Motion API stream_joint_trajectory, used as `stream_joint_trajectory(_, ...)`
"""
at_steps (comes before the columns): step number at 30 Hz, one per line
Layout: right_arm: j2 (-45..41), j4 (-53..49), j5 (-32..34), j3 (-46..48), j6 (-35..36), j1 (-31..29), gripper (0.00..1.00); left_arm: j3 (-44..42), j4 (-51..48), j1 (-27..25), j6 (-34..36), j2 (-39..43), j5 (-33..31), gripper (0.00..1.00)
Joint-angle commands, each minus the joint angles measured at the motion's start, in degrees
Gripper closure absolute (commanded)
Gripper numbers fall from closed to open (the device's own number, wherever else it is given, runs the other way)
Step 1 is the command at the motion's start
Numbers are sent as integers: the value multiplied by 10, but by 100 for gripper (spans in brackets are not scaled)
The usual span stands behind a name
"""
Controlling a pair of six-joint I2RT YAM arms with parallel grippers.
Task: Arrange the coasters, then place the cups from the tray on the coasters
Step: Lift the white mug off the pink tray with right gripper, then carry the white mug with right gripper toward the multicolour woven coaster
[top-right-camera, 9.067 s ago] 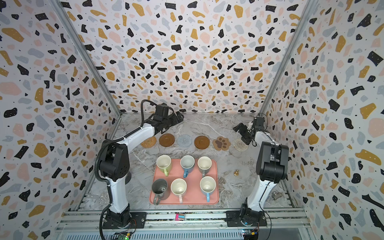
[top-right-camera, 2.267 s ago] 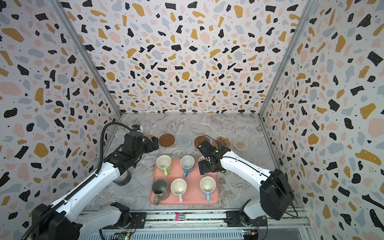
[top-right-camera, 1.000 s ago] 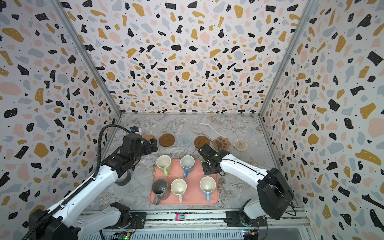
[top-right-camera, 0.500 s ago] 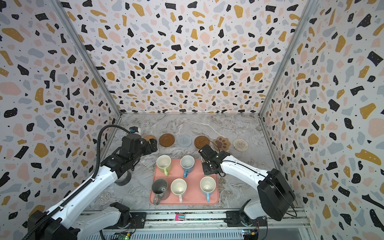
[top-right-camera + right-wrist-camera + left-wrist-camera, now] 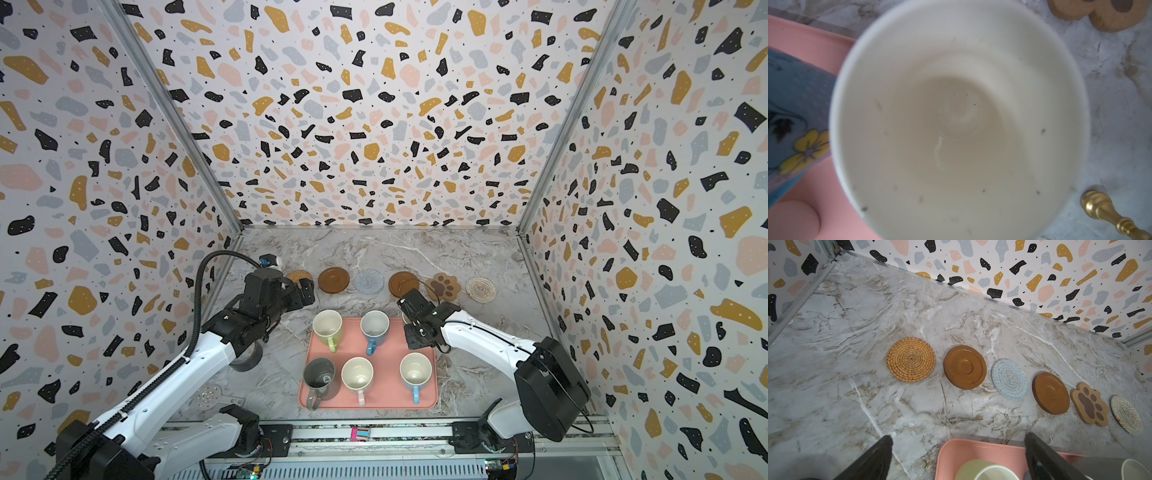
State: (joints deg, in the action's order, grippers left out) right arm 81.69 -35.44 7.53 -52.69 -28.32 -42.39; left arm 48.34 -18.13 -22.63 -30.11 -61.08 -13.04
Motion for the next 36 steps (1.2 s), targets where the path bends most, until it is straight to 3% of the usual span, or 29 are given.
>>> stream_joint_trajectory(1,-27,-5,15,-30,6,-1,89,-10,8,-2,-3,7,-10,0)
stream_joint_trajectory(20,-53,-49,41,-97,22,4,91,-18,11,-3,-9,15,-11,0)
stream_joint_trajectory(36,-44,-53,23,-134,85,99,92,-21,7,-3,-10,30,-12,0)
